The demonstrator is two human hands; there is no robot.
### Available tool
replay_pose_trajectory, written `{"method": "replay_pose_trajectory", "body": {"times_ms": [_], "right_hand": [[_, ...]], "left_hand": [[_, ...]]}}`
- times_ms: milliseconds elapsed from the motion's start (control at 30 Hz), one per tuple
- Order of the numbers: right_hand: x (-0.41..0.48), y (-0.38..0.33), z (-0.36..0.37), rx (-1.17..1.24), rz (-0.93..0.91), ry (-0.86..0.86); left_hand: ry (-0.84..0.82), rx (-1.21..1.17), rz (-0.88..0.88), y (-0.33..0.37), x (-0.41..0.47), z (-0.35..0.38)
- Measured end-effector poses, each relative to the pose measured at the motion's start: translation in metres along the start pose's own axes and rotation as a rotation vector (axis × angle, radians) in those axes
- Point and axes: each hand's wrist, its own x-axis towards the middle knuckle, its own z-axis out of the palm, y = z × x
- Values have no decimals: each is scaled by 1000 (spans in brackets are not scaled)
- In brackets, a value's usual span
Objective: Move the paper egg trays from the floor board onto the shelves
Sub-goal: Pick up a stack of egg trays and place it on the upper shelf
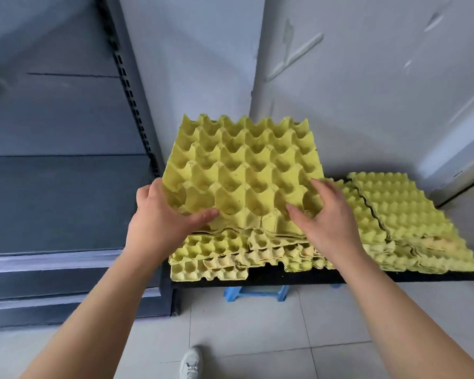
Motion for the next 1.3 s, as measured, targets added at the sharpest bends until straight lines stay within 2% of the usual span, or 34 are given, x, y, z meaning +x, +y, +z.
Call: {"method": "replay_pose_trajectory", "body": {"times_ms": [233, 433, 667, 900, 1300], "right_hand": [[-42, -44, -65, -19, -198, -27], [-86, -87, -80, -4, -287, -121], [-139, -160, -47, 25, -404, -257], [-211, -268, 9, 82, -527, -361], [-302, -470, 62, 235, -704, -365]], "left_hand": [[206, -58, -21, 17, -91, -56], [341, -47, -61, 1, -156, -107], [484, -36, -152, -52, -216, -177], [594, 27, -249, -129, -273, -287], [795, 69, -246, -222, -339, -482]]}}
